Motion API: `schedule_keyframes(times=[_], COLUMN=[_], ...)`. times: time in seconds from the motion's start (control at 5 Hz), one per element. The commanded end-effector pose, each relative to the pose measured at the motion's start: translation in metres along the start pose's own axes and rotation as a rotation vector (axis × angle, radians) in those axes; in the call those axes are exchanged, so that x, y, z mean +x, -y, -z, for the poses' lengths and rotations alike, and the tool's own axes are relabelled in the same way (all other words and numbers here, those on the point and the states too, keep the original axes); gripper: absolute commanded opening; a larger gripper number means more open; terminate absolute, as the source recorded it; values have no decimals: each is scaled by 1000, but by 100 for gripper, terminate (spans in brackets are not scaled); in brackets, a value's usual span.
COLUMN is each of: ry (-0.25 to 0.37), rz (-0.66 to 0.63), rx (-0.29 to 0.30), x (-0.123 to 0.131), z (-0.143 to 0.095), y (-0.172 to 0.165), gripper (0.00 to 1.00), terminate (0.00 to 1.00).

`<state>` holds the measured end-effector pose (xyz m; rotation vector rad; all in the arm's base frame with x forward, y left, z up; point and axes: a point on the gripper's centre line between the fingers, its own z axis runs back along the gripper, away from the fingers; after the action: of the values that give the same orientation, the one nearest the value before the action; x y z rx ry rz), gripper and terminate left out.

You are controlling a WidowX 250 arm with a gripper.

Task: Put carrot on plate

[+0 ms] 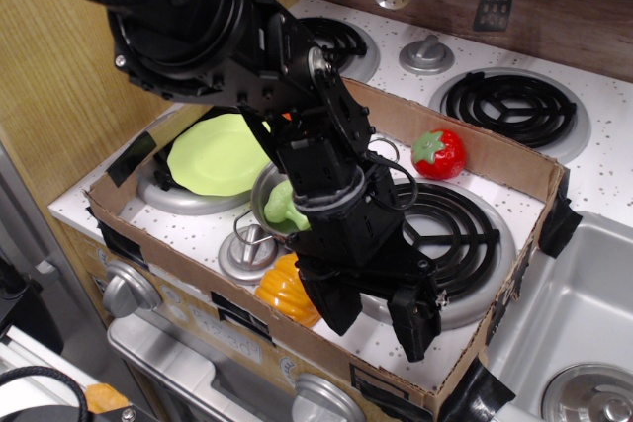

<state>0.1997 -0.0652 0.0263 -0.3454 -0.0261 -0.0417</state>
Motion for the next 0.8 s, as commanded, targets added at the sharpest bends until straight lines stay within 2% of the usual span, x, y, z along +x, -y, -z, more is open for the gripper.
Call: schedule_keyframes(times=[0.0,0.6], ry=[0,42], rz=[0,-8], rx=[0,198], x=[0,21], z=[0,-61], y=[0,-20], gripper=[100,100], terminate=[0,0])
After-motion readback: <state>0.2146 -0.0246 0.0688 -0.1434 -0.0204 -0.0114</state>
